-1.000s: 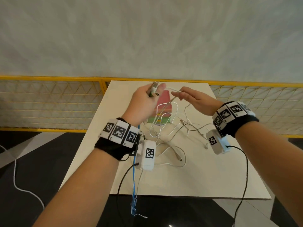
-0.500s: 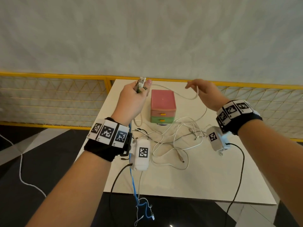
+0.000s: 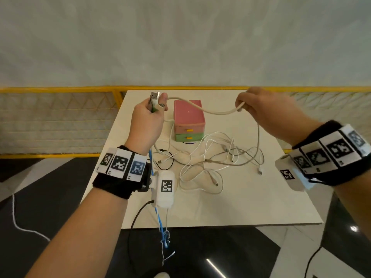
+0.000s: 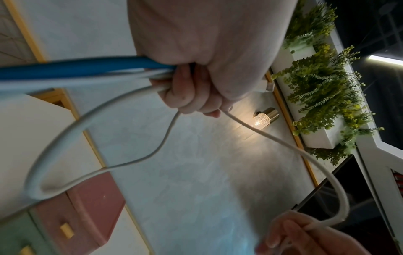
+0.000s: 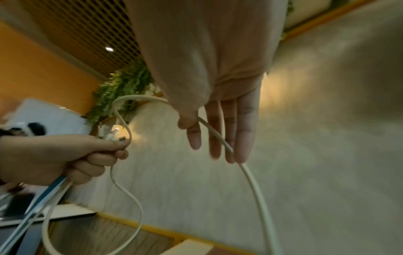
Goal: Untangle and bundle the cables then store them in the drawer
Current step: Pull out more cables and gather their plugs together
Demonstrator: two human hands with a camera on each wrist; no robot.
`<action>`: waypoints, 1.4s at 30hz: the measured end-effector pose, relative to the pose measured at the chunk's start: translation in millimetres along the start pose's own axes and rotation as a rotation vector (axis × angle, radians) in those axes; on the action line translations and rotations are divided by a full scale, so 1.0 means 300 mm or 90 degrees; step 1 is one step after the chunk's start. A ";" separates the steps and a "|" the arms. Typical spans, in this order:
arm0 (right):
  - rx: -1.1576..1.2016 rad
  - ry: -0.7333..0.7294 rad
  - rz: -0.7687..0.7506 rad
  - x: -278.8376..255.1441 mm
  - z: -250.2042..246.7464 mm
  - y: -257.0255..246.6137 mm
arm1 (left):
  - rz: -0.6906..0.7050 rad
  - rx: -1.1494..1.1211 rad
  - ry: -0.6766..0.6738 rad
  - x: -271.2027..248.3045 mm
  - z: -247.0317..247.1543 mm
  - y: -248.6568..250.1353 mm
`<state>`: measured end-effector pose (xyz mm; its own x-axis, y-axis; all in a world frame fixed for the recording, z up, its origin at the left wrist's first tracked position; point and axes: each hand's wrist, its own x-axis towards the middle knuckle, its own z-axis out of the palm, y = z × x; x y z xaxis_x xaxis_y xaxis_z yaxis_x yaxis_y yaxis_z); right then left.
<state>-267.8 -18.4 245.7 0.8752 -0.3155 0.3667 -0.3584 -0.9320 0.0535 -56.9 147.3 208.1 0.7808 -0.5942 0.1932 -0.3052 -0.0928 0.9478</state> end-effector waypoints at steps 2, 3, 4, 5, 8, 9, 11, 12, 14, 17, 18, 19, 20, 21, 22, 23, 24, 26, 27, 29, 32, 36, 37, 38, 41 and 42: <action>0.209 -0.049 0.154 -0.017 0.082 0.023 | -0.001 -0.018 0.022 -0.016 0.004 -0.002; 0.303 -0.068 0.240 -0.030 0.130 0.038 | 0.001 -0.025 0.034 -0.025 0.003 0.000; 0.358 -0.085 0.308 -0.047 0.178 0.050 | 0.007 -0.031 0.043 -0.033 0.001 0.000; 0.371 -0.107 0.343 -0.066 0.225 0.063 | 0.014 -0.037 0.049 -0.041 -0.004 0.002; 0.319 -0.182 0.373 -0.118 0.328 0.070 | 0.028 -0.069 0.090 -0.050 -0.029 -0.003; 0.315 -0.199 0.382 -0.133 0.343 0.062 | 0.025 -0.081 0.108 -0.051 -0.042 -0.005; 0.344 -0.213 0.402 -0.146 0.358 0.052 | 0.018 -0.090 0.118 -0.050 -0.068 -0.007; 0.378 -0.207 0.418 -0.147 0.356 0.047 | 0.015 -0.081 0.110 -0.052 -0.078 -0.009; 0.449 -0.196 0.452 -0.138 0.333 0.033 | 0.004 -0.051 0.077 -0.059 -0.090 -0.015; 0.391 -0.262 0.385 -0.122 0.274 0.004 | -0.022 -0.027 -0.006 -0.076 -0.087 -0.024; 0.347 -0.303 0.333 -0.120 0.246 -0.010 | -0.029 -0.016 -0.037 -0.084 -0.082 -0.029; 0.317 -0.355 0.279 -0.123 0.212 -0.033 | -0.032 -0.002 -0.068 -0.095 -0.076 -0.029; 0.306 -0.413 0.232 -0.128 0.180 -0.056 | -0.030 0.013 -0.096 -0.104 -0.070 -0.029; 0.303 -0.468 0.193 -0.139 0.152 -0.080 | -0.026 0.021 -0.124 -0.116 -0.062 -0.027; 0.302 -0.514 0.159 -0.154 0.134 -0.105 | -0.024 0.030 -0.151 -0.127 -0.054 -0.024; 0.305 -0.547 0.129 -0.176 0.124 -0.131 | -0.023 0.043 -0.175 -0.139 -0.045 -0.020; 0.303 -0.570 0.105 -0.203 0.127 -0.153 | -0.021 0.059 -0.196 -0.149 -0.036 -0.017; 0.263 -0.600 0.060 -0.261 0.151 -0.184 | -0.014 0.079 -0.236 -0.171 -0.023 -0.013; 0.236 -0.610 0.045 -0.286 0.165 -0.190 | -0.011 0.088 -0.261 -0.182 -0.019 -0.012; 0.203 -0.621 0.055 -0.317 0.174 -0.187 | -0.021 0.104 -0.327 -0.204 -0.019 -0.014; 0.165 -0.620 0.084 -0.320 0.138 -0.156 | -0.063 0.084 -0.417 -0.238 -0.022 -0.003; 0.125 -0.672 0.083 -0.301 0.055 -0.141 | -0.085 0.046 -0.464 -0.273 -0.029 0.027; 0.120 -0.632 0.076 -0.295 0.034 -0.147 | -0.081 0.030 -0.474 -0.281 -0.030 0.034; 0.132 -0.564 0.069 -0.290 0.021 -0.155 | -0.075 0.008 -0.483 -0.289 -0.032 0.040; 0.236 -0.397 0.050 -0.278 0.034 -0.195 | -0.049 -0.057 -0.501 -0.309 -0.031 0.060; 0.228 -0.406 0.040 -0.280 0.059 -0.207 | -0.038 -0.079 -0.504 -0.316 -0.029 0.067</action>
<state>-313.4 62.9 195.1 0.9147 -0.3106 -0.2587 -0.3812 -0.8758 -0.2961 -132.3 208.8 211.2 0.1604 -0.9857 -0.0516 -0.1754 -0.0799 0.9812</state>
